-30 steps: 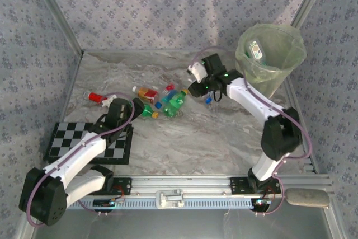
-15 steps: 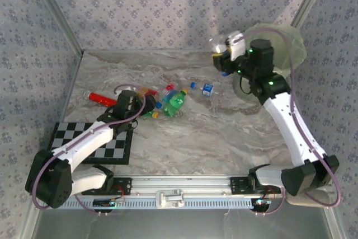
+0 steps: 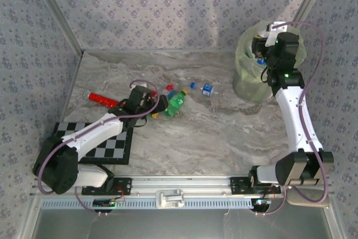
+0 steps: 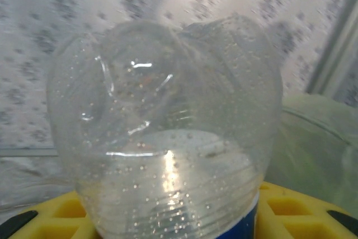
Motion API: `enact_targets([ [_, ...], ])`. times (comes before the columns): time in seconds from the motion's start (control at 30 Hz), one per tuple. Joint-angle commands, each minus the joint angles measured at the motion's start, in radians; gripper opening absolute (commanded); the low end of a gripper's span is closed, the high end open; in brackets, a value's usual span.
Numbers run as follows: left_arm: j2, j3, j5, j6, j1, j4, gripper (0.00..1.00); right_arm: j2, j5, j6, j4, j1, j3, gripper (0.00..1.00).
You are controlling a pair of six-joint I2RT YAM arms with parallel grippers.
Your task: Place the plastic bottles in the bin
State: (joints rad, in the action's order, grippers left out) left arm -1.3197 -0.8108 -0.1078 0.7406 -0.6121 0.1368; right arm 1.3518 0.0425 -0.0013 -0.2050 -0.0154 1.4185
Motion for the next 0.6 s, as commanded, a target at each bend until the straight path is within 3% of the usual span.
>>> enact_targets([
  [0.0,-0.011,-0.045,0.017,-0.027,-0.011,0.031,1.00,0.023,0.027,0.087,0.011,-0.060,0.030,0.48],
  [0.27,-0.026,-0.056,0.020,-0.027,-0.014,0.030,1.00,0.103,-0.065,0.177,-0.042,-0.145,0.041,0.53],
  [0.57,-0.038,-0.072,0.021,-0.033,-0.021,0.047,1.00,0.088,-0.039,0.202,-0.040,-0.147,0.038,0.88],
])
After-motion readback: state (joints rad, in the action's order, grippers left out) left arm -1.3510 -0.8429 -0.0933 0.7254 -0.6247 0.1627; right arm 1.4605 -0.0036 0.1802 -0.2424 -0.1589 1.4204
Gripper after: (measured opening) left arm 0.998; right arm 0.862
